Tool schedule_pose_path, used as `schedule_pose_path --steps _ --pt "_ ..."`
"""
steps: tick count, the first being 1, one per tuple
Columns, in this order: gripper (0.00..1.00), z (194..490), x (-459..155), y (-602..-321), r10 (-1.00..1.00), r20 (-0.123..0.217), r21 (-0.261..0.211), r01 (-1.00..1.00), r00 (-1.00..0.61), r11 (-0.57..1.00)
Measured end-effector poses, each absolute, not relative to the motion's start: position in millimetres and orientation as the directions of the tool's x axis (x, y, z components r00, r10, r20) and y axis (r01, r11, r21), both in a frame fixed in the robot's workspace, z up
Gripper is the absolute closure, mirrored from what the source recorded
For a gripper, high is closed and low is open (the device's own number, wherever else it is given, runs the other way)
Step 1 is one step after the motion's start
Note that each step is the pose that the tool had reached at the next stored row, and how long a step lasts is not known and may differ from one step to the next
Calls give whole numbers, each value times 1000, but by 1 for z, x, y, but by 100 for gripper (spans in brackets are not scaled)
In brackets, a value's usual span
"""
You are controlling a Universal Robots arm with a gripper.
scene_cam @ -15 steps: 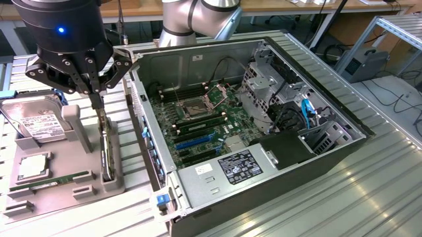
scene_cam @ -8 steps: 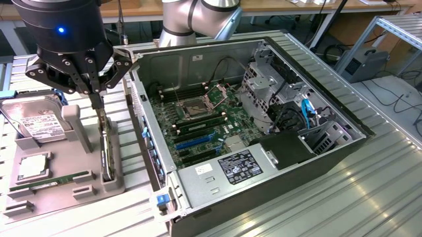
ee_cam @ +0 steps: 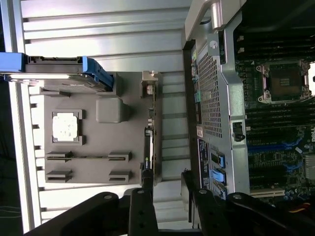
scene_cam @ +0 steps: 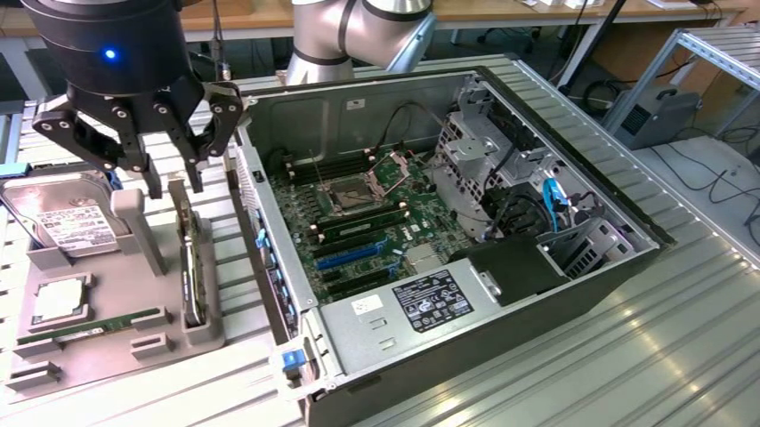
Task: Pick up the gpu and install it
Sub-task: 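Pick up the gpu and move the gpu toward the slot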
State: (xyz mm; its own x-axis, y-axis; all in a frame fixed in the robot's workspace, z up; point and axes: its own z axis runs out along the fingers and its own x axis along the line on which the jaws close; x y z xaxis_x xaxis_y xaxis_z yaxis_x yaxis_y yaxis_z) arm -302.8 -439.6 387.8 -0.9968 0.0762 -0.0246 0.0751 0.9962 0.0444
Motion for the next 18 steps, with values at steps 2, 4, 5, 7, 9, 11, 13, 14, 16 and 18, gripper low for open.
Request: schedule_pose_path --steps 2,4,5,7,9,11,13,14,16,18 --pt "58 388 -303 -440 76 -25 44 75 -997 996" --pt "52 388 -303 -440 76 -25 44 75 -997 996" --pt "52 388 -303 -440 76 -25 44 75 -997 996" --pt "52 388 -303 -440 76 -25 44 75 -997 996" --pt "52 384 -305 -440 76 -25 44 75 -997 996" --pt "52 380 -306 -440 76 -24 44 75 -997 996" --pt "52 371 -306 -440 76 -25 44 75 -997 996" --pt "52 358 -311 -440 76 -25 44 75 -997 996" --pt "52 339 -312 -440 76 -25 44 75 -997 996" --pt "52 315 -314 -440 76 -25 44 75 -997 996"
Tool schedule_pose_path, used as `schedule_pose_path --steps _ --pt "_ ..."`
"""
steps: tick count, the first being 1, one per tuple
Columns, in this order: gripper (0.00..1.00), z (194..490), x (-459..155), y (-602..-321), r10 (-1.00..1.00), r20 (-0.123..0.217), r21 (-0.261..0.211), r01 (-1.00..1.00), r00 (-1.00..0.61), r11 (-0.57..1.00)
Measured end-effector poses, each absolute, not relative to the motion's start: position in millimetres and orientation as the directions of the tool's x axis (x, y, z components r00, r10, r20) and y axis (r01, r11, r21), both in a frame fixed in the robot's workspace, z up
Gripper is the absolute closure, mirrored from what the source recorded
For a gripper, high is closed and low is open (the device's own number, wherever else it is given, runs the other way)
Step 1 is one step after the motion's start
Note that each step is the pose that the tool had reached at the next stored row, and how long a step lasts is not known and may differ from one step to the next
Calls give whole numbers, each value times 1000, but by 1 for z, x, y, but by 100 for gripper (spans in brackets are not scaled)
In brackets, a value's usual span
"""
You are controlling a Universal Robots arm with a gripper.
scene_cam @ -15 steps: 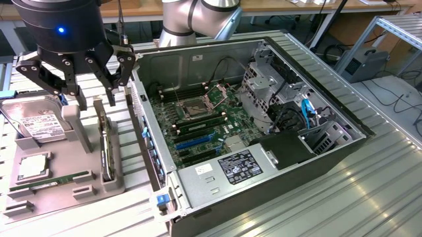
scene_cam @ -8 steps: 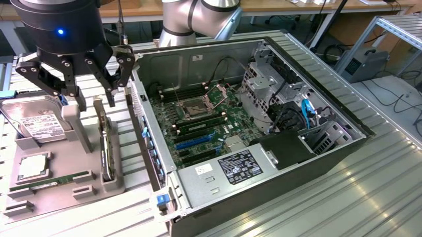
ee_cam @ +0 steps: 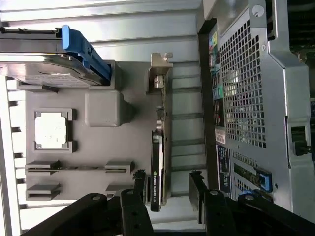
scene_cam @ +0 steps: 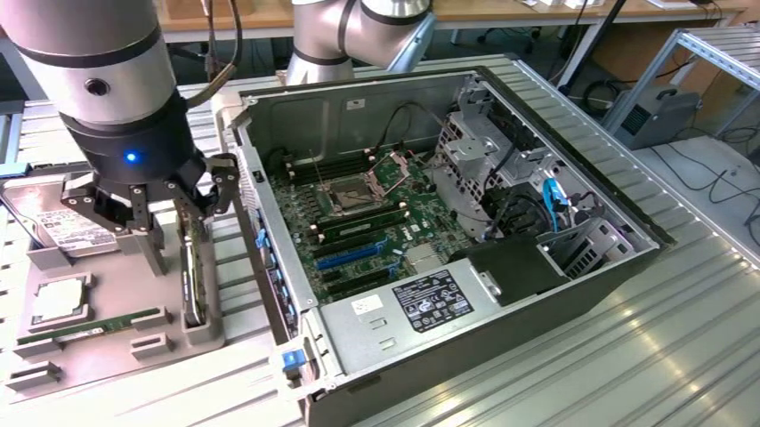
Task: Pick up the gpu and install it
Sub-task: 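Pick up the gpu and move the gpu toward the slot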
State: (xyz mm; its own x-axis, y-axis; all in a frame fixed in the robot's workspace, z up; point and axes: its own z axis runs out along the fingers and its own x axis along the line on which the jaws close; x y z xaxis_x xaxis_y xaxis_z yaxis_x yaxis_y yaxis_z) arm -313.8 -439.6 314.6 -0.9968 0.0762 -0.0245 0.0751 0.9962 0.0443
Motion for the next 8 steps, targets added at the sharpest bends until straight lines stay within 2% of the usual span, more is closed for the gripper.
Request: schedule_pose_path --steps 3,6,8 --pt "52 294 -315 -437 76 -25 44 75 -997 996" --pt "52 256 -317 -425 76 -25 43 75 -997 996" --pt "52 245 -317 -417 76 -24 42 75 -997 996"
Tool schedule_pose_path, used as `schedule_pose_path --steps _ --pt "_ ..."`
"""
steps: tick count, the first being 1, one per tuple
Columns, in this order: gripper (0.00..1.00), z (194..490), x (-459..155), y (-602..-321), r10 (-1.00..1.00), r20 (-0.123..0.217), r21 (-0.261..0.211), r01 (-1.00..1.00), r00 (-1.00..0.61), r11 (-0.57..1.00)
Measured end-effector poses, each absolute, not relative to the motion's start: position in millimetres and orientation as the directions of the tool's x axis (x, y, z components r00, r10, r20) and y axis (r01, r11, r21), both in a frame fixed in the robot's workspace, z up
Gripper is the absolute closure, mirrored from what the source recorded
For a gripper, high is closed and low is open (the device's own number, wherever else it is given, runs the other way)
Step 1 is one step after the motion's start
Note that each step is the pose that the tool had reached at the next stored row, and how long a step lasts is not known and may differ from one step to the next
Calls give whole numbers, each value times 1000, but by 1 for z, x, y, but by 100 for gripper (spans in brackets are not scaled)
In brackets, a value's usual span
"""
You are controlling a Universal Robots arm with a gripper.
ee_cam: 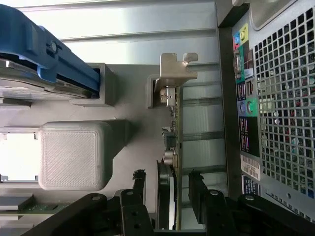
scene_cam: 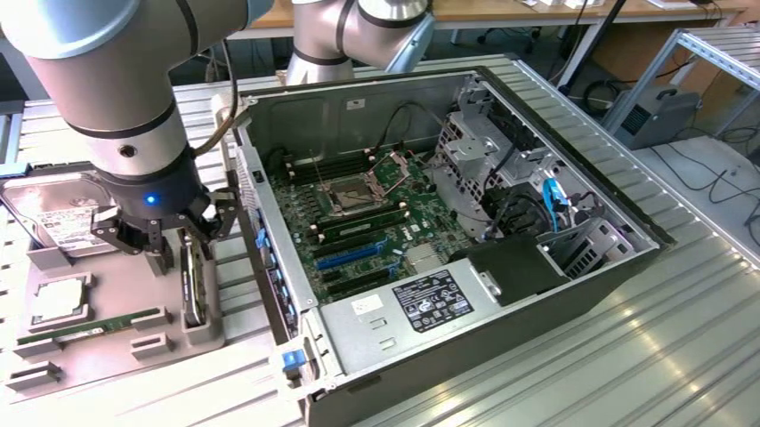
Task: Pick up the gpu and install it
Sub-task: 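Pick up the gpu and move the gpu toward the slot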
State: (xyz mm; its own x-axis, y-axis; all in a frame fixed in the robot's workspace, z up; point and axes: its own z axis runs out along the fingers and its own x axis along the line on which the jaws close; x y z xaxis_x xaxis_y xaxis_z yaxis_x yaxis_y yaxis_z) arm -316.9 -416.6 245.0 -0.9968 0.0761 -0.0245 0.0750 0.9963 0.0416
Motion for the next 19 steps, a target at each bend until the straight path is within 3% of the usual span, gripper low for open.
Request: schedule_pose_path --steps 6,8,9,19 --pt "60 245 -317 -417 76 -25 42 75 -997 996" --pt "72 245 -317 -417 76 -25 42 75 -997 996" --pt "73 245 -317 -417 76 -25 42 75 -997 996" --pt "73 245 -317 -417 76 -25 42 75 -997 996"
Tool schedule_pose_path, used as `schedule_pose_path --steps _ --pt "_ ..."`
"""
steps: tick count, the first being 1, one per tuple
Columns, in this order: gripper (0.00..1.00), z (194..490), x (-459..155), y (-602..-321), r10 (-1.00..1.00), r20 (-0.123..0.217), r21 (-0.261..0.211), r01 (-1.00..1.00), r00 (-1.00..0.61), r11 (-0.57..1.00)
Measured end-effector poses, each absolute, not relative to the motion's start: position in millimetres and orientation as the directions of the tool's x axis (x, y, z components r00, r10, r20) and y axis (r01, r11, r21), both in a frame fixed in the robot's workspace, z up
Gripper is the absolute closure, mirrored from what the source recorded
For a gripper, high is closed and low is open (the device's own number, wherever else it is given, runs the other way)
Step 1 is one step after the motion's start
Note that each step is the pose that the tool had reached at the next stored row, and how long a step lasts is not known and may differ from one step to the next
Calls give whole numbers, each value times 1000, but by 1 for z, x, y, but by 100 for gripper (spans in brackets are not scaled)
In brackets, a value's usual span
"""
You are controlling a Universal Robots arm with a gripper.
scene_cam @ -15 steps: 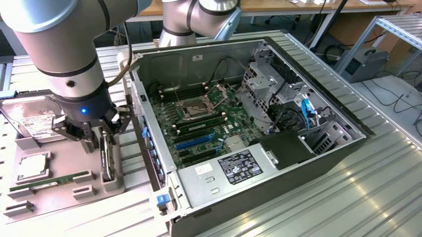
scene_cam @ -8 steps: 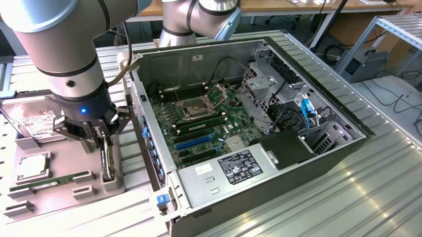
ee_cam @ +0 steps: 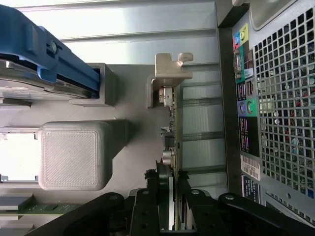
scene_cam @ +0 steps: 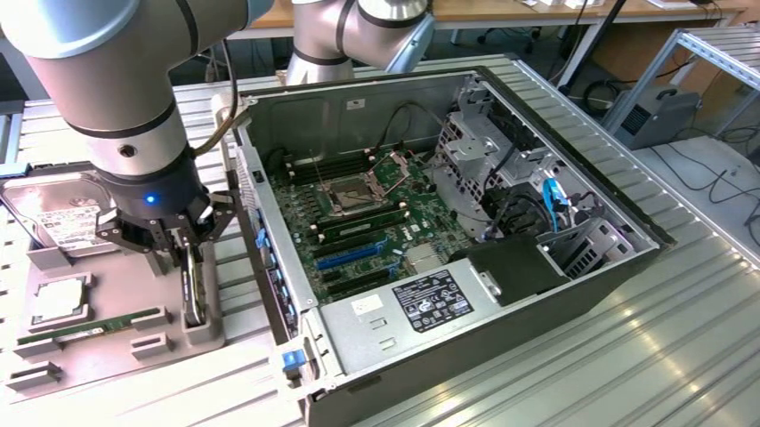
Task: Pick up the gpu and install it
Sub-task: 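Pick up the gpu and move the gpu toward the slot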
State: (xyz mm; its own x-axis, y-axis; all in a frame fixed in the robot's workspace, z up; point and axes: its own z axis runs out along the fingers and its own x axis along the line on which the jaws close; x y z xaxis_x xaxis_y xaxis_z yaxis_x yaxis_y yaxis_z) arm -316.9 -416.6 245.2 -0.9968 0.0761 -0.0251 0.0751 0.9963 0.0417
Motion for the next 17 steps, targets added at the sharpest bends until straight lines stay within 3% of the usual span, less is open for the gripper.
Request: schedule_pose_path --steps 17 --pt "73 259 -317 -416 76 -25 41 75 -997 996"
